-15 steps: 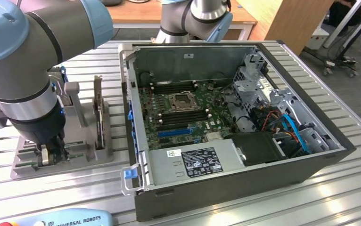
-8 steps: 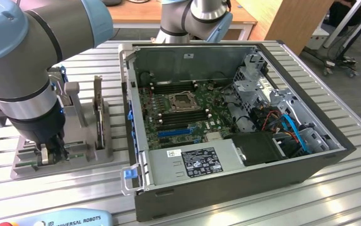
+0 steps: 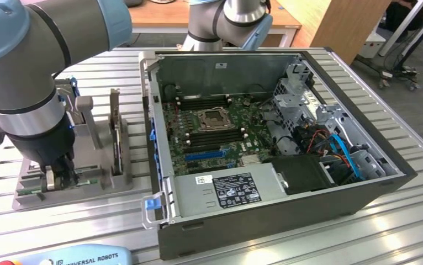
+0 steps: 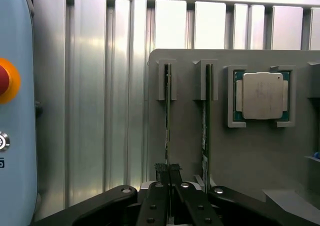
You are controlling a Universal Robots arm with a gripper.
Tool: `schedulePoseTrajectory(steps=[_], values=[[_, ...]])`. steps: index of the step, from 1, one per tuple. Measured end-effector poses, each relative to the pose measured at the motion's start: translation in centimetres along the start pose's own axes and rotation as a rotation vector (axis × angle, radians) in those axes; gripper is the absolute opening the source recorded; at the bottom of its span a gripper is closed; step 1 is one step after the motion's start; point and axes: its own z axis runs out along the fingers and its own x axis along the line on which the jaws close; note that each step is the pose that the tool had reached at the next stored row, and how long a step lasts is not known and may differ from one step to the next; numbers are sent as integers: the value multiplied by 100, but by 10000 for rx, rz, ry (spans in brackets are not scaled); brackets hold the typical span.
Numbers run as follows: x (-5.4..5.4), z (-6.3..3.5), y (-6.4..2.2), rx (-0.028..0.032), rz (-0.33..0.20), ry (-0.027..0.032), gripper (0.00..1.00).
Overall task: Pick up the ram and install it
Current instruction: 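Pick up the ram and move it above insertion slot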
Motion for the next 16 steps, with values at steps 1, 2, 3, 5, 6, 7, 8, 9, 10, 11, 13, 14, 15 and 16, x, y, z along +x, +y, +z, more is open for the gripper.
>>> schedulePoseTrajectory(steps=[1,2,3,5,6,7,8,9,10,11,13,14,15,16], values=[[0,-18,0,0,0,0,11],[-1,-36,1,0,0,0,11],[-1,-52,1,0,0,0,11],[-1,-85,1,-1,0,0,11],[-2,-104,2,1,0,0,11],[-2,-127,2,0,0,0,11],[-2,-151,3,-1,0,0,11],[-3,-179,3,-1,0,1,11],[-3,-208,4,0,0,0,11],[-4,-237,4,0,0,0,11],[-5,-300,5,1,0,-1,11],[-5,-330,6,1,0,-1,11],[-5,-362,6,0,0,0,11],[-6,-393,7,0,0,0,11]])
